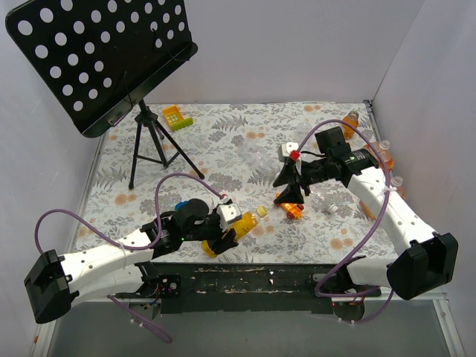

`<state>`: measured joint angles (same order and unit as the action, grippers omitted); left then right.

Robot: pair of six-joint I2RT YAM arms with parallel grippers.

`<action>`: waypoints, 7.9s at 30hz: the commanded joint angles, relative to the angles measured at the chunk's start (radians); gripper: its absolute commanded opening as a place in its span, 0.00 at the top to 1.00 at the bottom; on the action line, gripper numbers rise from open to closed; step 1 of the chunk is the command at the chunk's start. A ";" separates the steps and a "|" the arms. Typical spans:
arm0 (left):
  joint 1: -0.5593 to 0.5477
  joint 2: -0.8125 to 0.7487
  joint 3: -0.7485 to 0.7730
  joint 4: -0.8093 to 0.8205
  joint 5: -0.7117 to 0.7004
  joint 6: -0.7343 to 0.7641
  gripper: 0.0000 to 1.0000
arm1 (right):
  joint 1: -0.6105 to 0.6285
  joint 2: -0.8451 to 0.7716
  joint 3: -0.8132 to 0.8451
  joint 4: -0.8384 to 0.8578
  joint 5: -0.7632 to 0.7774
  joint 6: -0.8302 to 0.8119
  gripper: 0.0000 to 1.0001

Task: Unscrew the bottle caps
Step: Unscrew the bottle cap from the plastic bottle.

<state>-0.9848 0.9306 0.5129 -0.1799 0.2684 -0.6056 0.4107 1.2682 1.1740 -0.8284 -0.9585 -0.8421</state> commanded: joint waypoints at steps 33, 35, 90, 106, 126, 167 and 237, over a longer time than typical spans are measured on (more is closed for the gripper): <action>-0.003 0.103 0.058 0.234 -0.072 -0.003 1.00 | 0.045 0.068 -0.128 0.272 -0.079 0.571 0.39; -0.002 0.105 0.058 0.237 -0.070 -0.003 1.00 | 0.045 0.068 -0.128 0.273 -0.088 0.571 0.41; 0.241 0.056 0.130 0.112 0.095 0.141 1.00 | 0.045 -0.047 -0.136 0.610 -0.019 1.164 0.23; 0.222 0.099 0.147 0.140 0.106 0.127 1.00 | 0.053 0.003 -0.126 0.588 -0.009 1.140 0.51; 0.222 0.103 0.157 0.079 0.167 0.156 1.00 | 0.062 0.028 -0.108 0.548 -0.013 0.967 0.98; 0.344 0.051 0.185 -0.101 0.410 0.195 1.00 | 0.030 -0.107 0.007 0.164 -0.025 0.241 0.26; 0.406 0.174 0.194 -0.038 0.549 0.182 1.00 | 0.094 -0.118 -0.030 0.238 0.084 -0.040 0.75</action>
<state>-0.6010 1.1419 0.6765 -0.1833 0.8661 -0.4297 0.5259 1.1896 1.1507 -0.6823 -0.9565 -1.0302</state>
